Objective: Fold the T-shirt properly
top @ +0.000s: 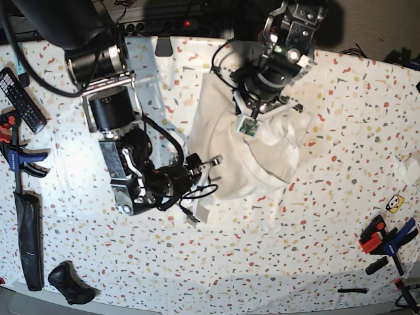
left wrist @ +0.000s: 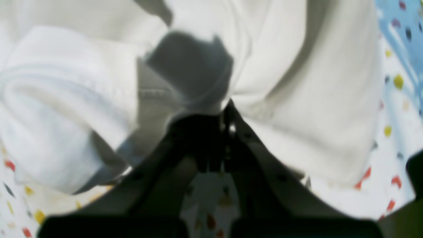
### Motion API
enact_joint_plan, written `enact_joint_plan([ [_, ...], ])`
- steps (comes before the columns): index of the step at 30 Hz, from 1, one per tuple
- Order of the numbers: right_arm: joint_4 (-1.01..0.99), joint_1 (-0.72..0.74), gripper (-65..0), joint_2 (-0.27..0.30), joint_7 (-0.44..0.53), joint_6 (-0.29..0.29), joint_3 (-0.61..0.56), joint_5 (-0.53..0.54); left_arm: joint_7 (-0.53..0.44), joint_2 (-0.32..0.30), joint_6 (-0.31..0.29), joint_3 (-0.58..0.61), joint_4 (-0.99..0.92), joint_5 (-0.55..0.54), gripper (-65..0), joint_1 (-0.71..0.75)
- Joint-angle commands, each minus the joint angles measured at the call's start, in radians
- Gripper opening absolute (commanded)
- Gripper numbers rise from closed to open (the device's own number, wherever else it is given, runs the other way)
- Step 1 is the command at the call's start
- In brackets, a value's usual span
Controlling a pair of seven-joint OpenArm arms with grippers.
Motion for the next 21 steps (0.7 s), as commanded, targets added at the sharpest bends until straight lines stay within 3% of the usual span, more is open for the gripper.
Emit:
enact_joint_plan([
  [1, 0.014, 0.022, -55.7, -0.003, 0.005, 0.006, 0.003, 0.026, -0.041, 0.007, 0.002, 0.001, 0.016, 0.001, -65.0, -0.026],
  [13, 0.016, -0.131, -55.7, -0.003, 0.005, 0.006, 0.002, 0.022, -0.038, 0.006, 0.003, 0.0, -0.01, 0.087, -65.0, -0.145],
  [21, 0.017, -0.146, -55.8, -0.005, 0.005, 0.006, 0.002, 0.106, -0.087, 0.007, 0.003, 0.0, -0.26, 0.102, -65.0, -0.244],
])
